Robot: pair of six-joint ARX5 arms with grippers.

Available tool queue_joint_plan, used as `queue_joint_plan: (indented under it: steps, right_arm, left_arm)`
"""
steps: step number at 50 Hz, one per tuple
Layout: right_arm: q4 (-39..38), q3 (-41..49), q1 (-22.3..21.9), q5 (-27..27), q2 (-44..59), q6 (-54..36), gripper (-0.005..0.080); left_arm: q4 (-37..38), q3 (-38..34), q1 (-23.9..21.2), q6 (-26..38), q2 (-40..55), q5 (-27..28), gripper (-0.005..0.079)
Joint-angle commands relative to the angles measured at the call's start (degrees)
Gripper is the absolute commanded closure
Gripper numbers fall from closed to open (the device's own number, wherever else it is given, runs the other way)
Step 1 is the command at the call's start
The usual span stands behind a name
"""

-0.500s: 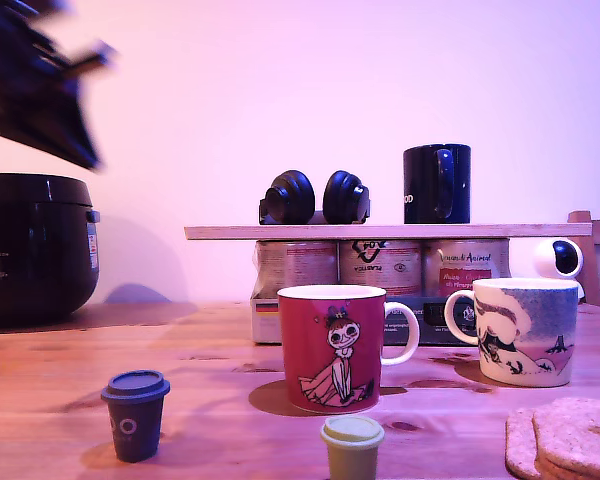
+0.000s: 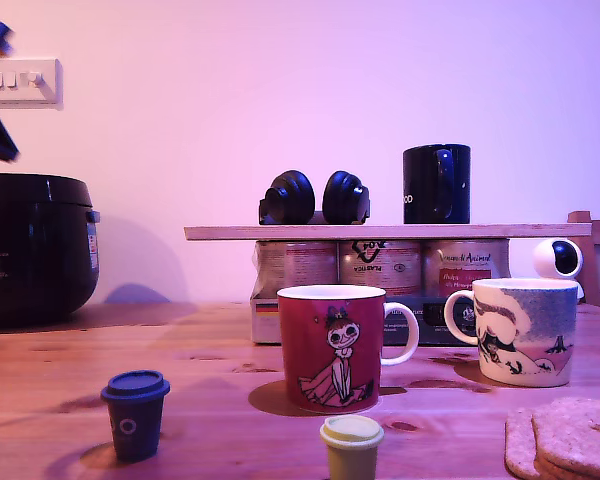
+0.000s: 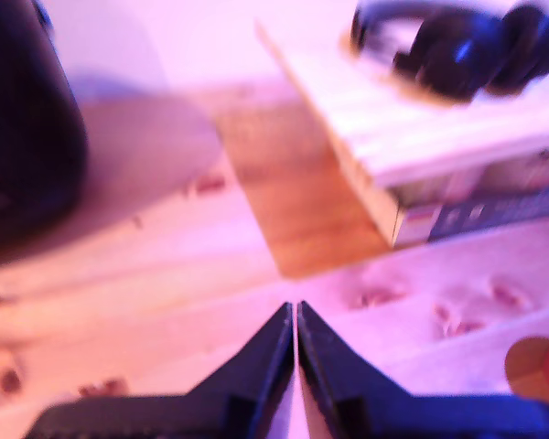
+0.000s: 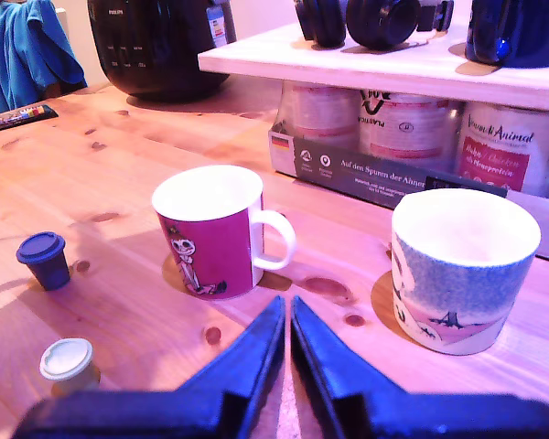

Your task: Slide the red coffee cup to the right

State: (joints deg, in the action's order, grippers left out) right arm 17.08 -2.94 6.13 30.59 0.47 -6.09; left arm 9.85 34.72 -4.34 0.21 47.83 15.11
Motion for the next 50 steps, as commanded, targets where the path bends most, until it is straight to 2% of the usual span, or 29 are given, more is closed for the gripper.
queue_joint_plan:
  steps: [1, 26, 50]
  right_arm:
    - [0.8, -0.3, 0.2, -0.1, -0.4, -0.1, 0.0764]
    - [1.0, -0.3, 0.2, -0.1, -0.4, -0.1, 0.0764]
    - [1.0, -0.3, 0.2, -0.1, -0.4, -0.1, 0.0764]
  left_arm:
    - [-0.9, -3.1, 0.1, 0.2, -2.4, 0.2, 0.0761]
    - [-1.4, -10.3, 0.1, -0.2, -21.0, -6.7, 0.0761]
    - [-2.2, -10.3, 0.1, -1.7, -22.4, -6.6, 0.0761]
